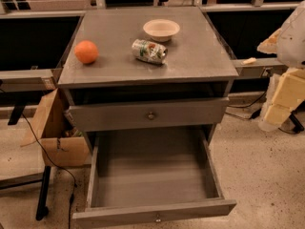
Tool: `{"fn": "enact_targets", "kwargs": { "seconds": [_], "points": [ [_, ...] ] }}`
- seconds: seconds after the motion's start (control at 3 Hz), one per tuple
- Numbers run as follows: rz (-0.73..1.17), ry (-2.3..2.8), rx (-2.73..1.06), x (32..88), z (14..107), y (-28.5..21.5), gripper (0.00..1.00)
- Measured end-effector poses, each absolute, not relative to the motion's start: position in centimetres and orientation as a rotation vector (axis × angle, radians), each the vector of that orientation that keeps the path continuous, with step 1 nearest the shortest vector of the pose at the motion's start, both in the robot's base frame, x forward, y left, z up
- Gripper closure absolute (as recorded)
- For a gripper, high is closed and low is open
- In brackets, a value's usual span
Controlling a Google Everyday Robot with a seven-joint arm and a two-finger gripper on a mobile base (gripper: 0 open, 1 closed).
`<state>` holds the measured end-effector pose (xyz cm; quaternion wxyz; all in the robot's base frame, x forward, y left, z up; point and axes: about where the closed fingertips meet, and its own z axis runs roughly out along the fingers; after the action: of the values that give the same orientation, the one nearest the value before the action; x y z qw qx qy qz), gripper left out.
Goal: Place 7up can into middle drawer
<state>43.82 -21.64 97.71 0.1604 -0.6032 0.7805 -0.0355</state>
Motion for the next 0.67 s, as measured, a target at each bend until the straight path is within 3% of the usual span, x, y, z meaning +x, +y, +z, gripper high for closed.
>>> {"fn": "enact_targets", "kwargs": {
  "seconds": [0.67],
  "points": [
    [-0.077, 2.212, -1.632, 44.6, 99.0, -21.4, 0.00]
  ]
}}
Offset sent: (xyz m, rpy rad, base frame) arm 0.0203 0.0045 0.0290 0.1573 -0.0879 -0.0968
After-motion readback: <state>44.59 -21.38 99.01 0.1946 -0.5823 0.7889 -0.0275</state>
